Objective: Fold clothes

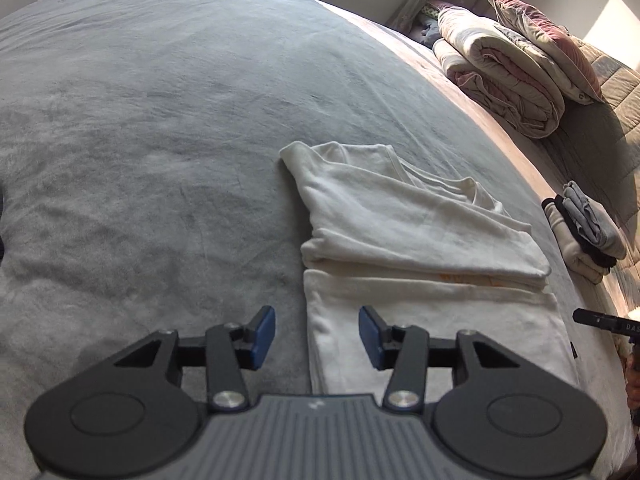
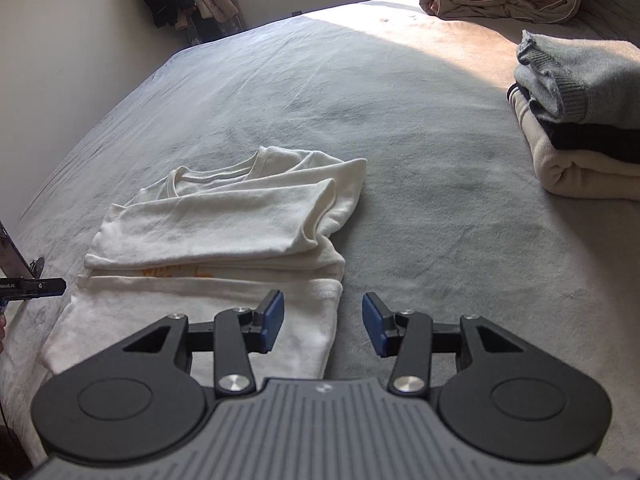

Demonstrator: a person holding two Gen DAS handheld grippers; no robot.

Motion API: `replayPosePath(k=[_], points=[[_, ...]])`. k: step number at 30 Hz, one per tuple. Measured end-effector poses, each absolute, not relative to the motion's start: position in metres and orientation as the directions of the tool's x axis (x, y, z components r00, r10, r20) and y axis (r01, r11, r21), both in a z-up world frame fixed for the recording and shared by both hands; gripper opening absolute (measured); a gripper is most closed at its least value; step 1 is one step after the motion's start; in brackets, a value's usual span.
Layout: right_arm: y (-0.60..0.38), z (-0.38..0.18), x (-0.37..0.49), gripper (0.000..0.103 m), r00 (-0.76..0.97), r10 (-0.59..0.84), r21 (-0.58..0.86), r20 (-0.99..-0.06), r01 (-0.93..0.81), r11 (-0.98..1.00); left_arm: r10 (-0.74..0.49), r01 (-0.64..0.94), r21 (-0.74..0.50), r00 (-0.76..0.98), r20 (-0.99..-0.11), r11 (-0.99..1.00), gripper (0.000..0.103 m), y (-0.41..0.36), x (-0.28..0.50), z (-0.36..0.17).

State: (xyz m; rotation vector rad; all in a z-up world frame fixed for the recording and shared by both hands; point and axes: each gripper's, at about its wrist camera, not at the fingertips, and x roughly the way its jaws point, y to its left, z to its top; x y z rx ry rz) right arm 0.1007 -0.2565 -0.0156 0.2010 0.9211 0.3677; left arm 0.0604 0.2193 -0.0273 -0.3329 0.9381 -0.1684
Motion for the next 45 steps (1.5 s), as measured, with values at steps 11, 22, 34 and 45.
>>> replayPosePath(k=[11,22,34,45], points=[[-0.278,-0.030,0.052,0.048,0.374,0.566,0.569,-0.735,-0.115,0.814,-0.515,-0.027,-0.580,0.426,-0.743,0.814,0.049,0.246,0.010,-0.059],[-0.284,-0.055,0.046,0.049,0.361,0.658,0.708,-0.661,0.013,0.706,-0.718,-0.133,-0.816,0.410,-0.562,0.562,0.050,0.254,0.010,-0.100],[-0.284,-0.059,0.060,0.013,0.393,0.738,0.814,-0.548,0.048,0.579,-0.769,-0.170,-0.889,0.449,-0.455,0.426,0.010,0.256,0.011,-0.108],[-0.286,-0.013,0.089,0.013,0.504,0.788,0.911,-0.354,-0.004,0.412,-0.756,-0.062,-0.980,0.628,-0.184,0.188,0.009,0.260,0.027,-0.079]])
